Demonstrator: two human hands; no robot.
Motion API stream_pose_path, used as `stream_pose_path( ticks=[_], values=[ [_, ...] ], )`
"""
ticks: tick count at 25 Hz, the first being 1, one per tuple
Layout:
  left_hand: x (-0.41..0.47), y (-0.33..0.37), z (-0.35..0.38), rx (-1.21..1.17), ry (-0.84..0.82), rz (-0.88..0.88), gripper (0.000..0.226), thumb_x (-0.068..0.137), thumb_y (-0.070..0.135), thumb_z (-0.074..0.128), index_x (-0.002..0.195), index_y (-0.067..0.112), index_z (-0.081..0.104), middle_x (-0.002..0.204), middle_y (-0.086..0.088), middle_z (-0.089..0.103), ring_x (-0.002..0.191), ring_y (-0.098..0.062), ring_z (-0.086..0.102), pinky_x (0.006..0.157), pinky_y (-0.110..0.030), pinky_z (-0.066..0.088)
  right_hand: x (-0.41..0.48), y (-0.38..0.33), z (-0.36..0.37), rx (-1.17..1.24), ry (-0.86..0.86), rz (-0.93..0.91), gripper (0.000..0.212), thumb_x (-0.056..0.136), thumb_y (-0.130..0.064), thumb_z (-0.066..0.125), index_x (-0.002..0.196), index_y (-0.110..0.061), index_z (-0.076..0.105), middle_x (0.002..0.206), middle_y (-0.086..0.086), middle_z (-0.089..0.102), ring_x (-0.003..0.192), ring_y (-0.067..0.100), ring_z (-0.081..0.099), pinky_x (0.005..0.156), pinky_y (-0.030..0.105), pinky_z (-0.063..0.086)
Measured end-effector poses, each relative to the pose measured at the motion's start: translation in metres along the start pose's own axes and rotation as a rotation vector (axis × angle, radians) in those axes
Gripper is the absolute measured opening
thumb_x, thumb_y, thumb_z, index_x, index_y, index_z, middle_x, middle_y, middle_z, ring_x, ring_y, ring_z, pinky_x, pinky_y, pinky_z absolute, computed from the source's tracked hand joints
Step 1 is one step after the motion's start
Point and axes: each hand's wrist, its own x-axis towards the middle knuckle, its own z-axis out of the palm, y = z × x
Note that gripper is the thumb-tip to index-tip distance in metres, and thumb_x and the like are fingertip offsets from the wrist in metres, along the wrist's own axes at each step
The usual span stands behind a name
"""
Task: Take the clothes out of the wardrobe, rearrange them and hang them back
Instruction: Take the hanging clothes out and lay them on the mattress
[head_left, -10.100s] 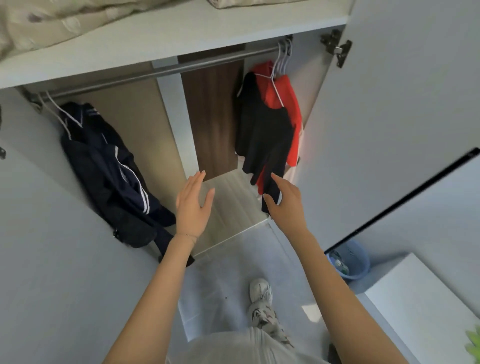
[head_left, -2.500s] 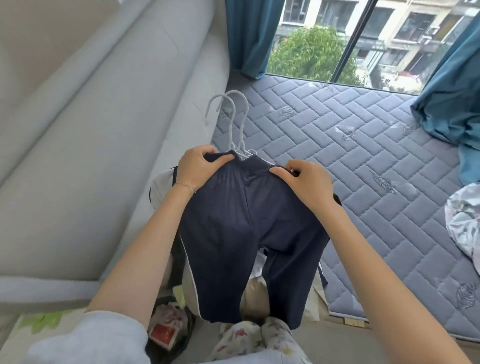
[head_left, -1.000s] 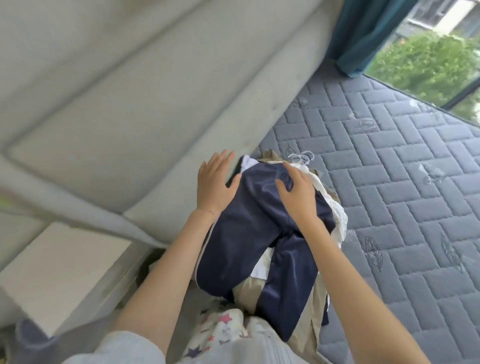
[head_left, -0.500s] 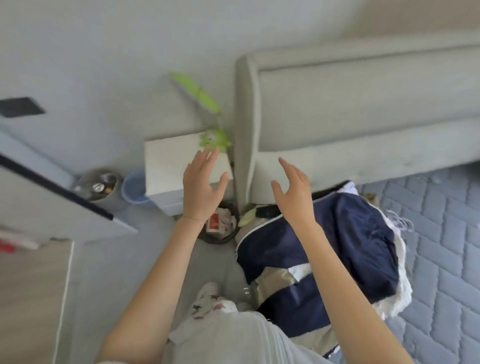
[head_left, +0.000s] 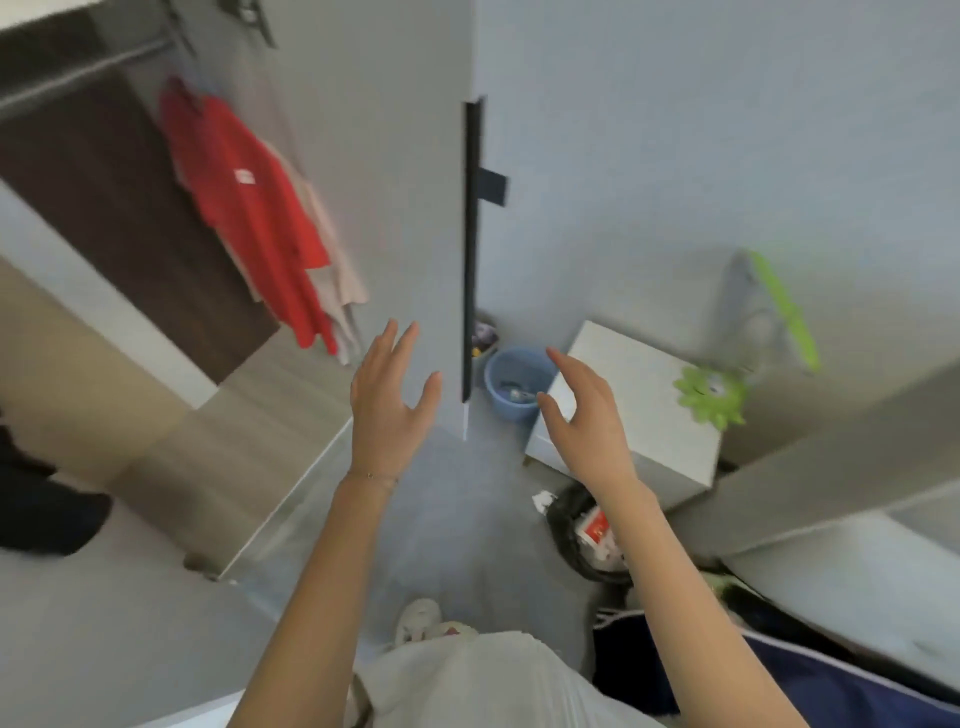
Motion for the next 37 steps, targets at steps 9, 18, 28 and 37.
stream_pose_path(
  ticks=[9,18,28,37],
  values=[
    [0.072,-0.134,-0.134,0.200,0.171,-0.235,0.059,0.095,0.037,0.055,0.149,0.026,0.034,0.159,0.004,0.024,0.147,-0.014,0.018,0.118,-0.035,0.014,0.133,-0.129,0.164,0.070,-0.231,-0.236,0.052,0.097,-0.015,0.055,0.147,-0.019,0.040,0.147,-0.001,0.045,0.137,0.017,0.036,0.109,0.017,0.020],
    [0.155,-0.212,-0.160,0.201,0.300,-0.421,0.058,0.096,0.044,0.051,0.149,0.034,0.030,0.159,0.007,0.022,0.147,-0.014,0.017,0.120,-0.047,0.019,0.292,-0.180,0.264,0.050,-0.358,-0.360,0.055,0.094,-0.013,0.056,0.146,-0.017,0.040,0.146,0.005,0.046,0.134,0.025,0.039,0.110,0.027,0.028],
    [0.258,-0.261,-0.153,0.159,0.452,-0.570,0.058,0.096,0.044,0.052,0.148,0.037,0.029,0.159,0.010,0.023,0.146,-0.013,0.020,0.119,-0.046,0.024,0.473,-0.216,0.349,-0.037,-0.465,-0.428,0.069,0.092,-0.013,0.057,0.153,-0.013,0.023,0.160,0.009,0.019,0.145,0.030,0.023,0.117,0.044,0.027],
    [0.312,-0.284,-0.157,0.183,0.423,-0.592,0.058,0.095,0.042,0.053,0.148,0.038,0.028,0.158,0.007,0.026,0.146,-0.016,0.022,0.116,-0.051,0.027,0.531,-0.239,0.401,0.046,-0.448,-0.264,0.055,0.098,-0.029,0.051,0.147,-0.009,0.036,0.141,0.014,0.049,0.124,0.031,0.053,0.101,0.038,0.046]
  ],
)
